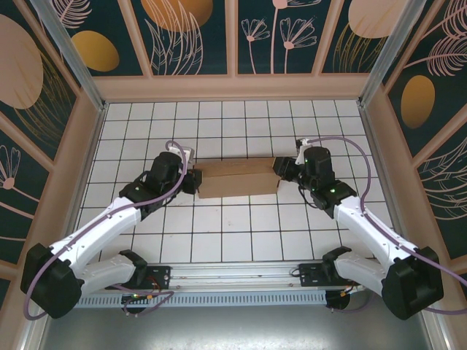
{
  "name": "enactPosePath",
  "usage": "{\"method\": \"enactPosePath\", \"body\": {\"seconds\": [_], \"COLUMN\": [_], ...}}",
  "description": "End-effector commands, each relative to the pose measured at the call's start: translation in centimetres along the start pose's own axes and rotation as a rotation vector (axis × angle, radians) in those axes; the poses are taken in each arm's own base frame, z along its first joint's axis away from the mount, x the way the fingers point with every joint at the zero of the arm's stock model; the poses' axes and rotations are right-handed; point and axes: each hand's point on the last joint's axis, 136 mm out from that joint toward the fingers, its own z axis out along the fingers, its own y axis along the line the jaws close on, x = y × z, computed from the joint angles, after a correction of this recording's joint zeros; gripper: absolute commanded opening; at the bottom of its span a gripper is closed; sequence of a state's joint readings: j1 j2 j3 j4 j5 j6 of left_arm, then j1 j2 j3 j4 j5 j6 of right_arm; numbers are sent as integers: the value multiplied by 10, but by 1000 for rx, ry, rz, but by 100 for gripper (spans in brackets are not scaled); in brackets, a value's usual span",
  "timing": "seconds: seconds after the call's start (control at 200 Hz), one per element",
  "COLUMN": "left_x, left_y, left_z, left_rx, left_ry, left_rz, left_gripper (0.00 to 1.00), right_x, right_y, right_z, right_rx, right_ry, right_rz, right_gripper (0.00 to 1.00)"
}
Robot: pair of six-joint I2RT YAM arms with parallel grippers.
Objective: Fold the paper box
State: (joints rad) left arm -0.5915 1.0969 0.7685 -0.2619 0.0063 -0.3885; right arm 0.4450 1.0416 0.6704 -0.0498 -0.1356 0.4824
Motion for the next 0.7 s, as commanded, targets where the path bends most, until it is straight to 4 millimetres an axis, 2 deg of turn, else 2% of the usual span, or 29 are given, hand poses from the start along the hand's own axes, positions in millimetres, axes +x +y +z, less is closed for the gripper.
{"method": "enactPosePath", "body": {"seconds": [0.0, 0.215, 0.485, 0.555, 0.696], "left_x": [27, 11, -11, -14, -14], "left_y": [-5, -31, -61, -61, -49], "left_z": [-5, -28, -50, -52, -49], "left_rx": [39, 166, 299, 300, 251], "left_ry": [113, 80, 65, 59, 60], "left_rz": [-24, 1, -22, -16, -2], "left_gripper": [34, 40, 35, 34, 32], "right_x": [27, 25, 25, 25, 22], "right_y": [-22, -21, -21, -21, -20], "right_z": [4, 4, 9, 10, 9], "right_rx": [70, 90, 122, 125, 130], "right_ry": [64, 48, 46, 47, 41], "right_rz": [30, 34, 28, 26, 21], "right_gripper": [32, 33, 35, 35, 36]}}
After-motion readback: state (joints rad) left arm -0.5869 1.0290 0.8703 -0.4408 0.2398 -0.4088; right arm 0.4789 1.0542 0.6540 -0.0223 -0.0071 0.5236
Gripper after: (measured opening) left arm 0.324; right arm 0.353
